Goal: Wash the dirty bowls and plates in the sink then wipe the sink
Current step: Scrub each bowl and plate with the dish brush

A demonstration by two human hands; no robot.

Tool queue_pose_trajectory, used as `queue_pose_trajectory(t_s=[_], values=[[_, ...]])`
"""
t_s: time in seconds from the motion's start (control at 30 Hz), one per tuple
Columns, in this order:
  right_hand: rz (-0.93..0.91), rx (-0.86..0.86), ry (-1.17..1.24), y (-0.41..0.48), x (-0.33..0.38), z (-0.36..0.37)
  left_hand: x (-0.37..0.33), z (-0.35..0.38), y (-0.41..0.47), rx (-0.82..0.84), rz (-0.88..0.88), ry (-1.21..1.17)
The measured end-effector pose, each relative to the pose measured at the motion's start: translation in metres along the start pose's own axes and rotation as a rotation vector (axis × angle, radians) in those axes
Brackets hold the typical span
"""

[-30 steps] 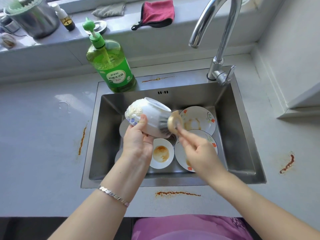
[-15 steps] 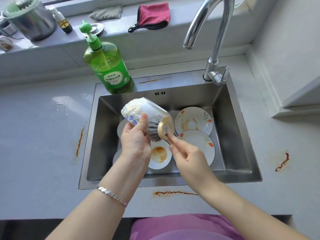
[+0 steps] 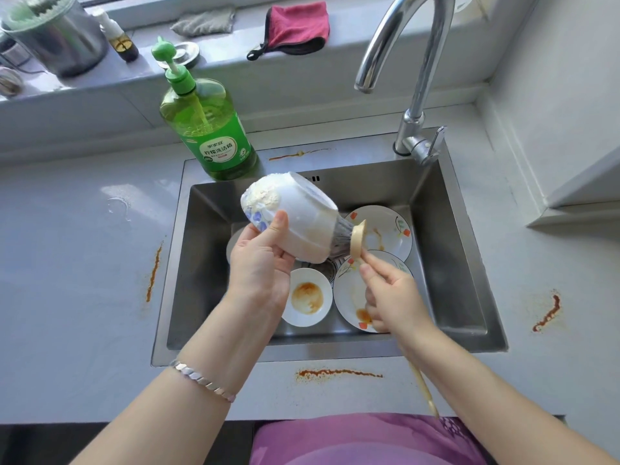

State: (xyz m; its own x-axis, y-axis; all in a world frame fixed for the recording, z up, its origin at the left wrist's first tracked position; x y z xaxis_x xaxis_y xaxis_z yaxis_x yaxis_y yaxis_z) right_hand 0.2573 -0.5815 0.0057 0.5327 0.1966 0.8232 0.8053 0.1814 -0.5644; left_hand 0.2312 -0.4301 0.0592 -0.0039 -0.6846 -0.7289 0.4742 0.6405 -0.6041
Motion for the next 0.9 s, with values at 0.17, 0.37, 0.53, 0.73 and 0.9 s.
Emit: queue_pose_trajectory(t_s=[0.17, 0.37, 0.53, 0.73, 0.9], values=[[0.178, 0.020, 0.137, 0.018, 0.005, -0.021, -0.016, -0.015, -0.005, 0.209, -0.018, 0.327], [0.096, 0.102, -0.048, -0.009, -0.011, -0.013, -0.012, -0.021, -0.003, 0.124, 0.131, 0.475], [-0.092, 0.098, -0.109, -0.029, -0.001, 0.001, -0.007, -0.018, 0.000, 0.071, 0.261, 0.490], [-0.208, 0.017, -0.131, -0.016, 0.030, -0.005, -0.009, -0.021, -0.001, 0.171, 0.189, 0.555], [-0.150, 0.024, -0.218, -0.003, 0.009, -0.013, -0.012, -0.025, 0.004, 0.131, 0.132, 0.507]])
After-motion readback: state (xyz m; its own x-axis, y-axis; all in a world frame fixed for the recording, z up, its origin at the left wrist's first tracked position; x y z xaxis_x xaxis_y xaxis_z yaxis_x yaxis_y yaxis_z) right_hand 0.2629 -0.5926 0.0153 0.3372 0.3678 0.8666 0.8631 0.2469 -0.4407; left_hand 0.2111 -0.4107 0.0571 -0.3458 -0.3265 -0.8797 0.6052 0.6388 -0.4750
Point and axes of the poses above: each hand's wrist, its own y-axis towards the middle knuckle, its own z-axis out of the palm, x = y × z, the point moved 2 cm from there along y, towards the middle knuckle, and after that the axes turned 11 degrees about -x, right-handed, at the moved point
